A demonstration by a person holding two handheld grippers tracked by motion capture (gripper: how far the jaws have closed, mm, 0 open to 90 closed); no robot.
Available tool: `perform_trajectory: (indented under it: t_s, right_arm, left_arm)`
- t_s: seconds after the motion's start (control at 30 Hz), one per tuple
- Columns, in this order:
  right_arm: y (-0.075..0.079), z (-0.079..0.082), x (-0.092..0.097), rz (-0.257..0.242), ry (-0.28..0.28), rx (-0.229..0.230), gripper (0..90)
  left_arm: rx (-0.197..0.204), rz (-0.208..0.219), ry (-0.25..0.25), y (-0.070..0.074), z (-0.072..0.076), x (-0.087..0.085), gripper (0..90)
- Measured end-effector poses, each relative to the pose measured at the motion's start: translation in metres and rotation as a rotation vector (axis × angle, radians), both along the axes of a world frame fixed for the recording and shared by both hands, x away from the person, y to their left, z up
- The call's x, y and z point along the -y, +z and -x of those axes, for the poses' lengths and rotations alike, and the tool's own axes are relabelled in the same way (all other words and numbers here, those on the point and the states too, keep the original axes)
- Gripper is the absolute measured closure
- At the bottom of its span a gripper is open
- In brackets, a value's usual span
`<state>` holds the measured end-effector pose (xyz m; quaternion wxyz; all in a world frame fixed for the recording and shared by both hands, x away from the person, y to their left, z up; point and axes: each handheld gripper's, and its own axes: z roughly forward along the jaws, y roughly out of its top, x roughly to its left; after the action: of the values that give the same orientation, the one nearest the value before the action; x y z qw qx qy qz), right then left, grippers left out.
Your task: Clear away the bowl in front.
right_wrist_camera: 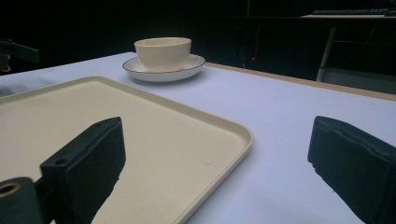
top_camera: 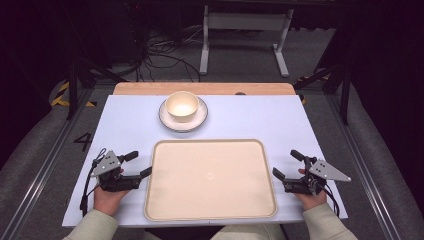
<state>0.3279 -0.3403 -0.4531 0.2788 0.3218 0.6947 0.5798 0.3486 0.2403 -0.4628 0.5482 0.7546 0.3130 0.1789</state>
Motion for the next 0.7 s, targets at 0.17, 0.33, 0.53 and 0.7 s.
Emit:
perform_trajectory:
  t_s: [0.17, 0.33, 0.53, 0.7]
  right_arm:
    - [0.000, -0.001, 0.001, -0.008, -0.004, 0.005, 4.6]
    - [-0.001, -0.001, 0.000, 0.000, 0.006, -0.003, 4.6]
    - [-0.001, -0.001, -0.001, 0.013, 0.011, -0.010, 4.8]
    - [-0.001, -0.002, -0.002, 0.010, 0.014, -0.017, 4.7]
  left_arm:
    - [-0.003, 0.023, -0.020, 0.000, 0.000, 0.000, 19.4]
    - [-0.017, 0.028, -0.009, 0.000, 0.000, 0.000, 19.6]
    - [-0.002, 0.014, -0.003, 0.002, 0.001, 0.000, 18.6]
    - [0.005, 0.002, 0.002, 0.009, 0.004, 0.002, 17.3]
